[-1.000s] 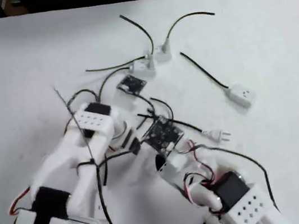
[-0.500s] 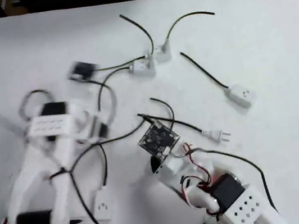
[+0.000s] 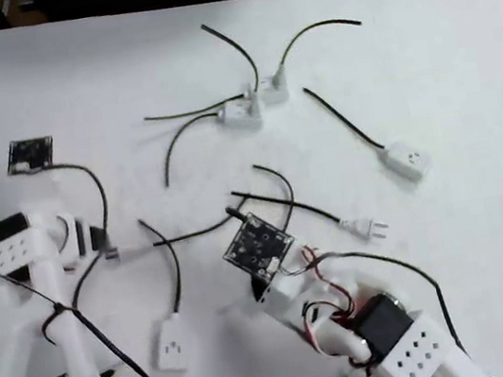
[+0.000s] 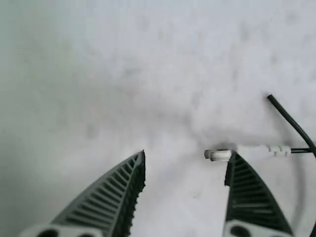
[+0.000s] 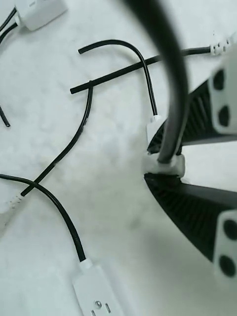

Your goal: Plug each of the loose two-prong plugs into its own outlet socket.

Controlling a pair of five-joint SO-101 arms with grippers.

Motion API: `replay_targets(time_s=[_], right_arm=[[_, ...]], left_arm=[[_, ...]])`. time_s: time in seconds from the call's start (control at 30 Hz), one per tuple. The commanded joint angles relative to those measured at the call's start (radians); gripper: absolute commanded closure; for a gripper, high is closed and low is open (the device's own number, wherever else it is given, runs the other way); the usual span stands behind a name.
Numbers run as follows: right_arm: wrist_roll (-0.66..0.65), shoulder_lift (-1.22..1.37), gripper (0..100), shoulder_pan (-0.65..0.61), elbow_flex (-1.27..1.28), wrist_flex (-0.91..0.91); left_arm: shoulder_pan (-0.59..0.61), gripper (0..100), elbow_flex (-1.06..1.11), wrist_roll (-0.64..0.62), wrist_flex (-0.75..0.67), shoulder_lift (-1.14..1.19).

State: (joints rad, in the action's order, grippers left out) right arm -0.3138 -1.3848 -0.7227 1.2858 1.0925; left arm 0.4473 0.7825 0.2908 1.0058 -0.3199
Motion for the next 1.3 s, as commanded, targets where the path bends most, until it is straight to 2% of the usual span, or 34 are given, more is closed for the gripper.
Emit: replay_targets(time_s=[0.0, 0.17, 0.3, 0.43, 0.63, 0.97, 1.27], right_arm=[[-0.037, -0.005, 98.2, 0.059, -0.08, 0.05], [-0.118, -0.005, 98.2, 0.157, -0.054, 0.093], [-0.141, -0.005, 98.2, 0.17, 0.002, 0.081], [-0.135, -0.005, 98.2, 0.119, 0.051, 0.021], [-0.054, -0.004, 98.2, -0.001, 0.091, -0.061], [-0.051, -0.004, 98.2, -0.015, 0.138, -0.143], [0.012, -0.004, 98.2, -0.104, 0.147, -0.17]], left_arm=[[0.01, 74, 0.044, 0.003, -0.077, -0.045], [0.01, 74, 0.071, 0.002, -0.1, -0.045], [0.008, 74, 0.071, -0.002, -0.1, -0.045], [0.008, 74, 0.071, -0.046, -0.1, -0.045], [0.012, 74, 0.071, -0.052, -0.1, -0.045], [0.015, 74, 0.074, -0.054, -0.1, -0.045], [0.016, 74, 0.109, -0.054, -0.143, -0.051]])
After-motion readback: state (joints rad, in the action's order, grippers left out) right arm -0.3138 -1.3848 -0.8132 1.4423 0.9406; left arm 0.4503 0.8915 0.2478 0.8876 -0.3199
